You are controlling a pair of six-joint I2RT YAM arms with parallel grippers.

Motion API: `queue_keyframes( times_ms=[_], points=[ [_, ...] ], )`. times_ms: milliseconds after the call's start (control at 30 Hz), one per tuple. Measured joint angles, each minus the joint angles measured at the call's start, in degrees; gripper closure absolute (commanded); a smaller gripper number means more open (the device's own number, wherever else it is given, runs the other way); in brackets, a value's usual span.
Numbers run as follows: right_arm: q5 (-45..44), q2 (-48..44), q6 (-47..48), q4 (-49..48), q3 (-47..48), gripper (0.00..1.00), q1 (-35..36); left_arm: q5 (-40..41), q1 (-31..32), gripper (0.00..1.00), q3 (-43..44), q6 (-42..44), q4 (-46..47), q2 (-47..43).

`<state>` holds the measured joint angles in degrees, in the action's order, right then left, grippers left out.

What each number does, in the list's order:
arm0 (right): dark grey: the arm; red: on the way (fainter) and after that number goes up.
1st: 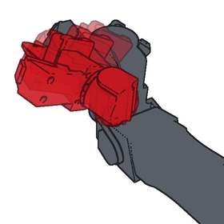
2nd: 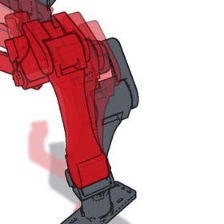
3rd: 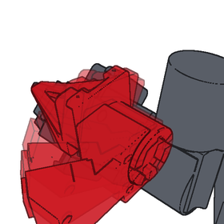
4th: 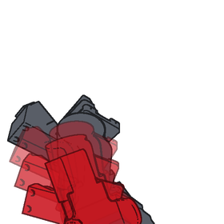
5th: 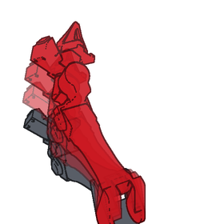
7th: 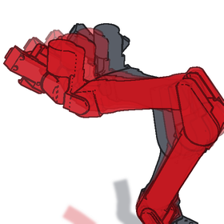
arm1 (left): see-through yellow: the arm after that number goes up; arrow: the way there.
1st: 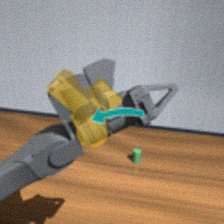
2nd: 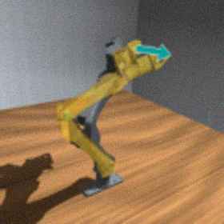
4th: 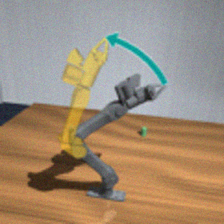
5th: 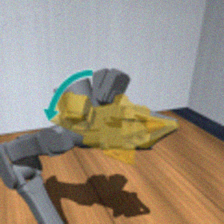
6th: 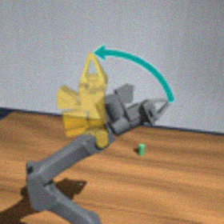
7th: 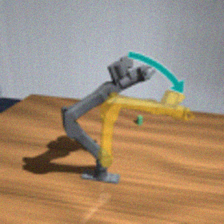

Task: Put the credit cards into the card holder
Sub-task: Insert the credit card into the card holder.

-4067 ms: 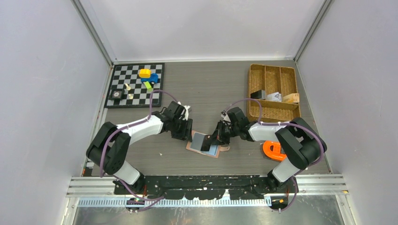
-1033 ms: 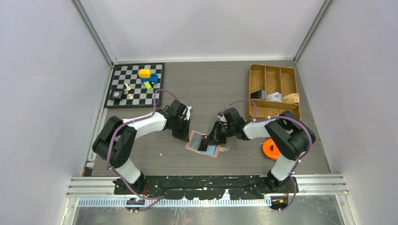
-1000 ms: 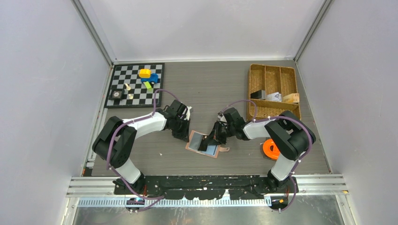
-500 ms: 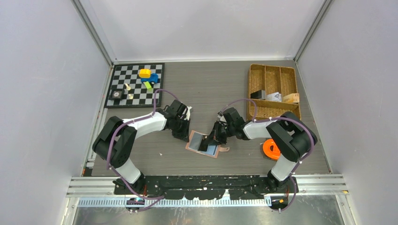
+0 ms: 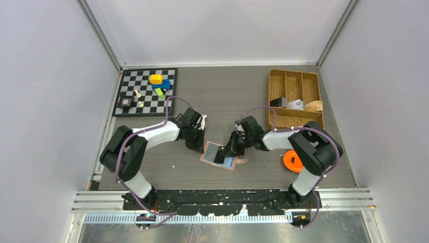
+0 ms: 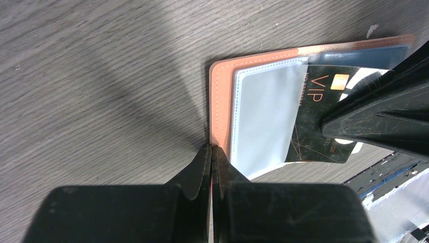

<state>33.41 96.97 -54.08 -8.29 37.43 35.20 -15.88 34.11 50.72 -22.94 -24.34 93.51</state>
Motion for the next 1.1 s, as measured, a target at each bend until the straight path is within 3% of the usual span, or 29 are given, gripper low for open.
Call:
queue_keyframes(
  times_ms=[833, 933, 1100],
  points=[
    [1.3, 1.8, -1.5, -2.8, 0.0, 0.98, 0.2, -0.3, 0.0, 1.00, 0.6, 0.7, -0.6, 0.5],
    [1.4, 2.3, -1.8, -3.5, 0.0, 0.92, 0.3, -0.3, 0.0, 1.00, 0.6, 0.7, -0.6, 0.5],
    [1.2, 2.7, -2.3, -3.8, 0.0, 0.70, 0.5, -0.3, 0.0, 1.00, 0.6, 0.7, -0.6, 0.5]
  ],
)
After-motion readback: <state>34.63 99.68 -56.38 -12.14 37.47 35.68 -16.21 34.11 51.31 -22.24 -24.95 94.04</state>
